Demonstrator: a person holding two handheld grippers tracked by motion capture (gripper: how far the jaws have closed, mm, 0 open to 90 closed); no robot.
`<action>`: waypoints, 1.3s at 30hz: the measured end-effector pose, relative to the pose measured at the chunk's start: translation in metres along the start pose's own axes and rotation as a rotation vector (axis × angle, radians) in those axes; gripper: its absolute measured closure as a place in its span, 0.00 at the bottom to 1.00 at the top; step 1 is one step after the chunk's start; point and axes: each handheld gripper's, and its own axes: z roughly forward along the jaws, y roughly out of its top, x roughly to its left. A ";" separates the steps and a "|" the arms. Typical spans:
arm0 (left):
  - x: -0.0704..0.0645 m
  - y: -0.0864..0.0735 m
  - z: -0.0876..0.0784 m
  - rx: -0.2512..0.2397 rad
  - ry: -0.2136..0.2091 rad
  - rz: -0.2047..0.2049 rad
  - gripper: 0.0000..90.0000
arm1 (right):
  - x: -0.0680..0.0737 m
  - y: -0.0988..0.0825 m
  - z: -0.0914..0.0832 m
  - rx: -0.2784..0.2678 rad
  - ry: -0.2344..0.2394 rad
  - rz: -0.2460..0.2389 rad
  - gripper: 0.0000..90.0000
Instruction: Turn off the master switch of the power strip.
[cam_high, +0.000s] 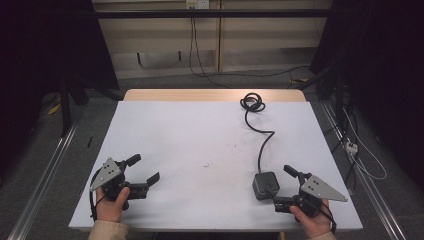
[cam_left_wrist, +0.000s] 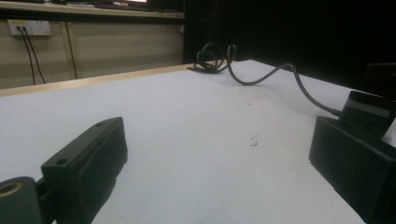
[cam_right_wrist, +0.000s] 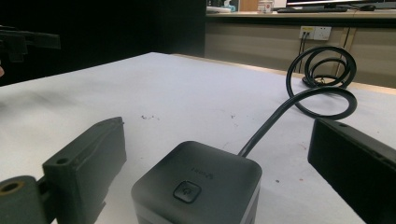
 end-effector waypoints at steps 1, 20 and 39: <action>0.000 0.000 0.000 0.000 0.000 0.000 0.05 | 0.000 0.000 0.000 0.000 0.001 0.001 0.05; 0.000 0.000 0.000 0.003 -0.002 0.003 0.05 | -0.002 0.003 -0.002 0.004 -0.010 -0.003 0.07; 0.000 0.000 0.002 0.006 -0.003 0.005 0.05 | -0.003 0.008 -0.004 0.027 -0.001 0.000 0.21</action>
